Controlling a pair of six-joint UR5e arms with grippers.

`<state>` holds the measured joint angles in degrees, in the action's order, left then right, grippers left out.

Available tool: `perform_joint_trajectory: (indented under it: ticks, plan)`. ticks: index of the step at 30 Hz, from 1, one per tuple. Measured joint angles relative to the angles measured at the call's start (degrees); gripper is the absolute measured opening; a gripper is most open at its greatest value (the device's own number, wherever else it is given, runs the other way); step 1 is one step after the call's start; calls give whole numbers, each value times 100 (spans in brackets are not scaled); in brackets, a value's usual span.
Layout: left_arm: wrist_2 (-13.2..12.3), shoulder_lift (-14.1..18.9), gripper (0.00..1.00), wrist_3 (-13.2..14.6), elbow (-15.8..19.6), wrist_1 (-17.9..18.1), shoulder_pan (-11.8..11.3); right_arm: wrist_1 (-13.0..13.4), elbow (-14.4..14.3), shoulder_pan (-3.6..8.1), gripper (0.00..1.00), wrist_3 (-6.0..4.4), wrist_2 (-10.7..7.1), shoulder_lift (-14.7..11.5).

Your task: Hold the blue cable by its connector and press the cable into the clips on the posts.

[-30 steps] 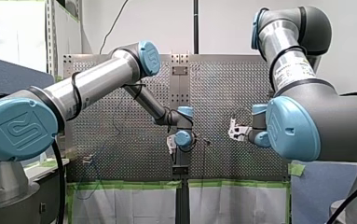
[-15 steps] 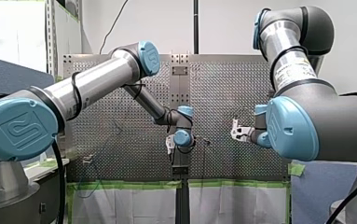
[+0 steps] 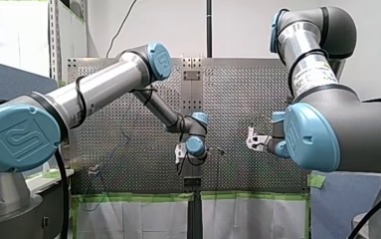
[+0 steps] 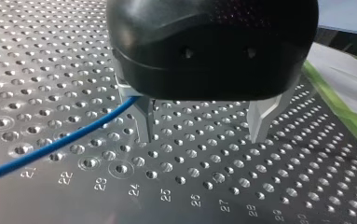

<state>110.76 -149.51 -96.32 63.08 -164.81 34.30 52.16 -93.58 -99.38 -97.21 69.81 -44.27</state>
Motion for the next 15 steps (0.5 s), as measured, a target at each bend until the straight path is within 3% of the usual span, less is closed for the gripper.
perform_joint_trajectory:
  ticks: [7, 15]
  plan:
    - [58, 238, 100, 280, 0, -65, 68, 11, 20, 0, 0, -15, -62, 0]
    - [195, 388, 100, 319, 7, -220, 284, 14, 8, 0, 0, -27, -88, 1]
